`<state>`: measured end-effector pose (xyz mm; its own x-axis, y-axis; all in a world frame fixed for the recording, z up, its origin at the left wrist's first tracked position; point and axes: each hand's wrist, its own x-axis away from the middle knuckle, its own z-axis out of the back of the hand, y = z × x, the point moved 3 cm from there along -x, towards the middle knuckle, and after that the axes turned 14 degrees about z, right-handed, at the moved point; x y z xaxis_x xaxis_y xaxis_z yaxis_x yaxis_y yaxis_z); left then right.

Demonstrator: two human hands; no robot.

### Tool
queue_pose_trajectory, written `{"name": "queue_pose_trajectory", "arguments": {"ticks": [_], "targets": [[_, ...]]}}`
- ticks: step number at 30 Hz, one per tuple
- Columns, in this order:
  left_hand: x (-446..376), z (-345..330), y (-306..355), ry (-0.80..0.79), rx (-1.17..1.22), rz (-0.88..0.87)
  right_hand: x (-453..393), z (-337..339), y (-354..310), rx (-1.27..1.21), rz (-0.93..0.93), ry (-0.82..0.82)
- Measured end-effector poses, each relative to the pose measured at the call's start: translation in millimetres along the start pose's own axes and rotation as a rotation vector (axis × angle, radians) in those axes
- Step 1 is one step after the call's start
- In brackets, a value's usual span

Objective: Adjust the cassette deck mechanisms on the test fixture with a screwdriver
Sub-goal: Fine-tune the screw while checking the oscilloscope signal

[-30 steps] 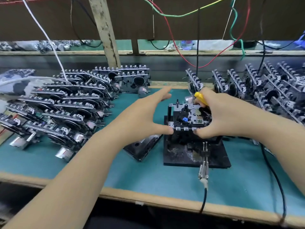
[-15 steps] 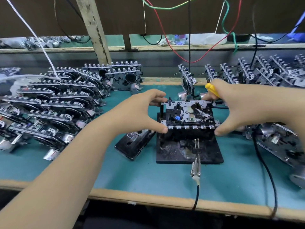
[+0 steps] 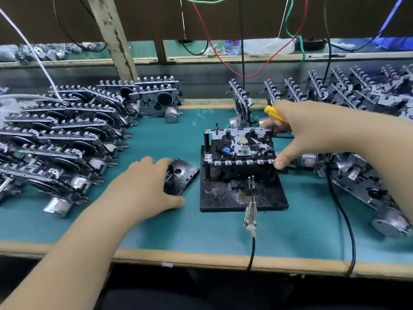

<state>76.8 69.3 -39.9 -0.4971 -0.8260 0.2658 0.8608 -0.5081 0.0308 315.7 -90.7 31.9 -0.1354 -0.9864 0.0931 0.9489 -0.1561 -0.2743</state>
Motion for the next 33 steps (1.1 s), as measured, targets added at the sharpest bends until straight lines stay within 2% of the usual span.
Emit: {"name": "queue_pose_trajectory", "arguments": {"ticks": [2,4,6,7,9,12,14,17,19,22,27,33], "targets": [[4,11,-10,0.042,0.116,0.004,0,-1,1,0.002,0.000,0.005],[8,36,-18,0.189,0.295,-0.033,0,-1,2,0.009,-0.003,0.006],[11,66,-9,0.385,0.506,-0.181,1,0,2,0.015,-0.004,0.012],[13,77,4,0.427,0.553,-0.293,1,0,1,0.015,-0.004,0.016],[13,86,40,0.364,0.531,-0.506,2,0,-1,0.009,0.001,0.021],[4,77,77,0.200,0.410,-0.628,14,-3,0,-0.037,-0.025,0.026],[-4,65,80,0.150,0.373,-0.633,27,-4,-1,-0.118,-0.003,0.095],[-6,57,75,0.158,0.387,-0.626,36,-4,-13,-0.320,0.141,0.411],[-6,53,77,0.175,0.367,-0.634,35,-13,-20,-0.381,0.138,0.547],[-2,50,82,0.174,0.352,-0.659,26,-34,-21,-0.367,0.094,0.616],[1,50,79,0.122,0.333,-0.666,21,-49,-16,-0.565,0.071,0.791],[1,56,82,0.158,0.279,-0.679,25,-56,-18,-0.648,0.075,0.844]]}}
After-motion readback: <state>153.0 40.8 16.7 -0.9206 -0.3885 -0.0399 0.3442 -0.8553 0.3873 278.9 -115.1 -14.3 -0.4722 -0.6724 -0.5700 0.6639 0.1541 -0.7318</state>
